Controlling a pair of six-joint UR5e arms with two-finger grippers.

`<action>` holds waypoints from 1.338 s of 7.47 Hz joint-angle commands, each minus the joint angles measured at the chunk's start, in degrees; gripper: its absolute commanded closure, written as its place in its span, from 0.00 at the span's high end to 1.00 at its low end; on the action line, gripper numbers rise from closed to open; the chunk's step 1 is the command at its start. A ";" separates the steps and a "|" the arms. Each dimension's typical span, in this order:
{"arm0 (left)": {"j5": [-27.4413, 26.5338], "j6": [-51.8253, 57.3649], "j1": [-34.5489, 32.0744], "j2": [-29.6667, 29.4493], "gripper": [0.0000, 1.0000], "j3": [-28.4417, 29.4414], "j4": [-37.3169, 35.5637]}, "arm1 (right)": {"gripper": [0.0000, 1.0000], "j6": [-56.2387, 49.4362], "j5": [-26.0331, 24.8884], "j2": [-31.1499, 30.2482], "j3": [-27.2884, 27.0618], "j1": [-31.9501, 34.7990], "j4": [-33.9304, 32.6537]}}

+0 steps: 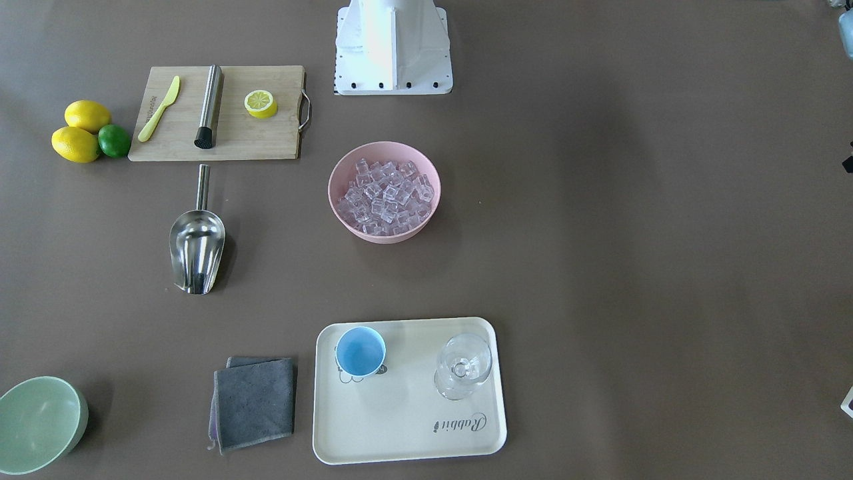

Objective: Put ice in cup with scoop

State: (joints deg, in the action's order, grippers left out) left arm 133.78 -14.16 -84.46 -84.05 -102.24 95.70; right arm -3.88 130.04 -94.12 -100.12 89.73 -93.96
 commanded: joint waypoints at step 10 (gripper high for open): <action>8.59 0.09 7.11 -6.63 0.99 -8.42 -3.09 | 1.00 41.31 1.53 12.72 -13.87 -33.81 -0.17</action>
State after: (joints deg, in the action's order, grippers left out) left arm 139.08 -14.12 -78.08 -88.96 -109.81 89.63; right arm 32.44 131.85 -85.15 -113.20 61.69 -94.04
